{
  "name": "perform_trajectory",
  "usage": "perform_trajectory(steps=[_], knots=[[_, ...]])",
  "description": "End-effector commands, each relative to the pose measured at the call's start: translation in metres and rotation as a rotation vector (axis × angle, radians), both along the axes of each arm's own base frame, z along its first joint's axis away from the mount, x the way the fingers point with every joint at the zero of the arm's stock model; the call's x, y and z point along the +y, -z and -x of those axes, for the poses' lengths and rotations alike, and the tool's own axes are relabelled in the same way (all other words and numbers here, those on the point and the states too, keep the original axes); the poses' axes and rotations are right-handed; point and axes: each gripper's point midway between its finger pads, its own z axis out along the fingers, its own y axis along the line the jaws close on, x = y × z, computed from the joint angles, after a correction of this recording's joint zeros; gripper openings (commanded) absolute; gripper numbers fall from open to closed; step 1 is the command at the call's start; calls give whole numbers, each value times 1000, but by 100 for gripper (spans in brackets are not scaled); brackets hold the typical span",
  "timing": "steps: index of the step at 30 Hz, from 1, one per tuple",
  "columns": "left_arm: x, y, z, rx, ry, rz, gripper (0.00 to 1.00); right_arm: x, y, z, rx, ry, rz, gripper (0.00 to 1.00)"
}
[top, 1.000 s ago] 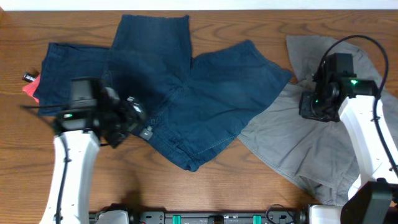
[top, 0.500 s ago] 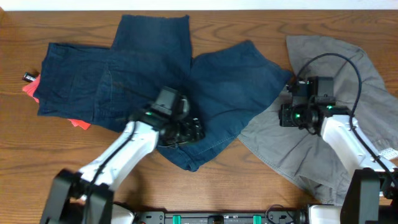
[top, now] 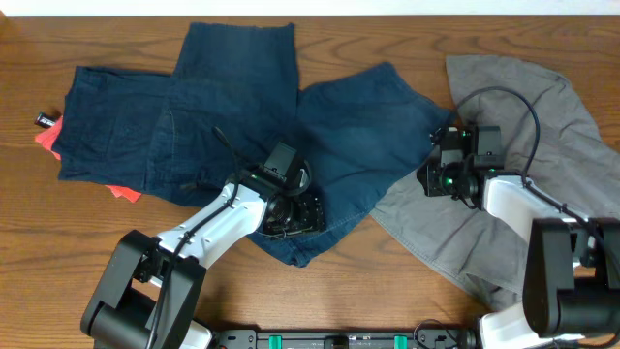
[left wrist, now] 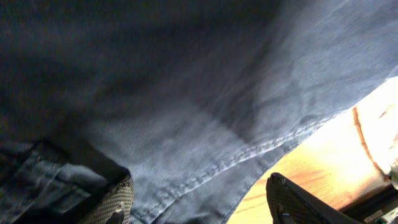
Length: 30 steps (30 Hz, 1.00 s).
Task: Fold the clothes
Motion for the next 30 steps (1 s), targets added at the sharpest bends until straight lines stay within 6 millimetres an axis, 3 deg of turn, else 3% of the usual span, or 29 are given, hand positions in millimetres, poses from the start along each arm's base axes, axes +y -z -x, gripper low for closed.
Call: perform_trajectory(steps=[1, 3, 6, 9, 14, 16, 20, 23, 25, 28, 30], knots=[[3, 4, 7, 37, -7, -16, 70, -21, 37, 7, 72, 40, 99, 25], [4, 4, 9, 42, -7, -19, 70, -40, 47, 5, 80, 92, 162, 27], [4, 5, 9, 45, -7, -21, 70, -95, 57, 3, 102, 309, 295, 31], [4, 5, 10, 47, -7, -22, 70, -152, 52, 4, 104, 553, 370, 33], [5, 5, 10, 46, -7, -21, 70, -227, 34, 6, 81, 772, 379, 33], [5, 5, 10, 47, -7, -21, 70, -253, 29, 12, 83, 848, 381, 33], [5, 5, 10, 47, -7, -21, 70, -311, 19, 46, 129, 1100, 392, 32], [5, 5, 10, 47, -7, -21, 70, -335, 16, 70, 171, 1253, 359, 32], [5, 5, 10, 47, -7, -21, 70, -340, 14, 70, 163, 1277, 288, 34], [5, 5, 10, 47, -7, -21, 70, -328, 5, 39, 96, 1138, 129, 45], [5, 5, 10, 48, -7, -22, 71, -312, -13, 11, 20, 1021, 20, 55]])
